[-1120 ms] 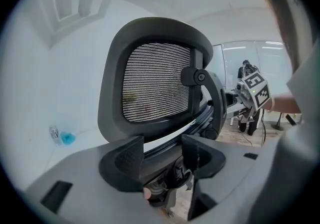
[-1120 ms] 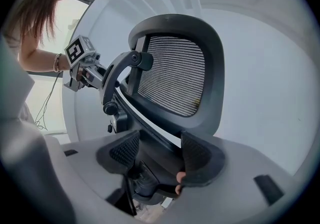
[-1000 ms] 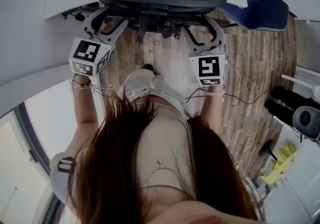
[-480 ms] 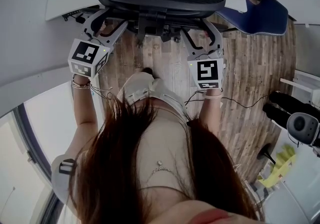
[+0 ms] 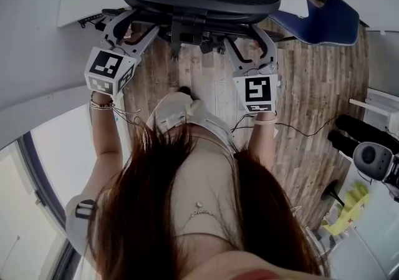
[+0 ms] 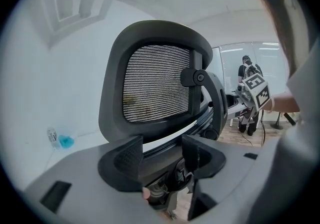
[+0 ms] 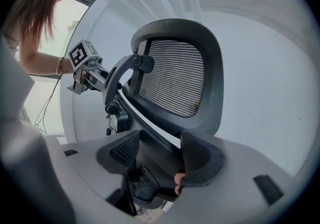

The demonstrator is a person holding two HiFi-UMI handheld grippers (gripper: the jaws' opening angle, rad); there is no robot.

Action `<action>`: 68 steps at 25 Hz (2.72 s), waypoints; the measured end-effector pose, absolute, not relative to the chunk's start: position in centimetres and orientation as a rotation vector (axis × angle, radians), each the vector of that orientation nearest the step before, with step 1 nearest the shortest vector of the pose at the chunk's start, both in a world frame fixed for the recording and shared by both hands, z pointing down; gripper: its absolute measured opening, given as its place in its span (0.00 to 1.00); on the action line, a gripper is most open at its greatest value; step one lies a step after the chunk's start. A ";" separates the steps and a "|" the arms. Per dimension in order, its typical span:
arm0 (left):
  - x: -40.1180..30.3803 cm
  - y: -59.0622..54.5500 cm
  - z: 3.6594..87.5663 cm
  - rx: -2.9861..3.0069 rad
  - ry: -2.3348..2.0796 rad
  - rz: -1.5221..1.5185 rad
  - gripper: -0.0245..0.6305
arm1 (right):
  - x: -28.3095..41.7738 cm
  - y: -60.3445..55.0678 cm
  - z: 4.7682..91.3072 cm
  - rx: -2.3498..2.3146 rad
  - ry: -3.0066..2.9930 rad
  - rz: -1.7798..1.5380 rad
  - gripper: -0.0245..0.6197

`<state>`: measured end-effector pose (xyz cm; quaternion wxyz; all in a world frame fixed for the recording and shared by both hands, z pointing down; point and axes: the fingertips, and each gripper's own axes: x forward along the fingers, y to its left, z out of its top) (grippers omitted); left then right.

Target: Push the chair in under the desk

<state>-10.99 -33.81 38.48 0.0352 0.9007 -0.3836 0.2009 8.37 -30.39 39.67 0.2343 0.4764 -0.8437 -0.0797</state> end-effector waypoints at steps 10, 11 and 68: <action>-10.9 -34.0 38.7 2.765 -1.159 0.628 0.40 | 8.5 -30.3 39.7 1.309 -2.334 -0.207 0.45; -10.9 -34.1 38.7 2.768 -1.161 0.623 0.40 | 8.5 -30.4 39.7 1.308 -2.335 -0.209 0.45; -12.1 -29.2 37.3 2.811 -1.277 0.434 0.14 | 6.0 -26.8 37.5 1.431 -2.282 -0.264 0.23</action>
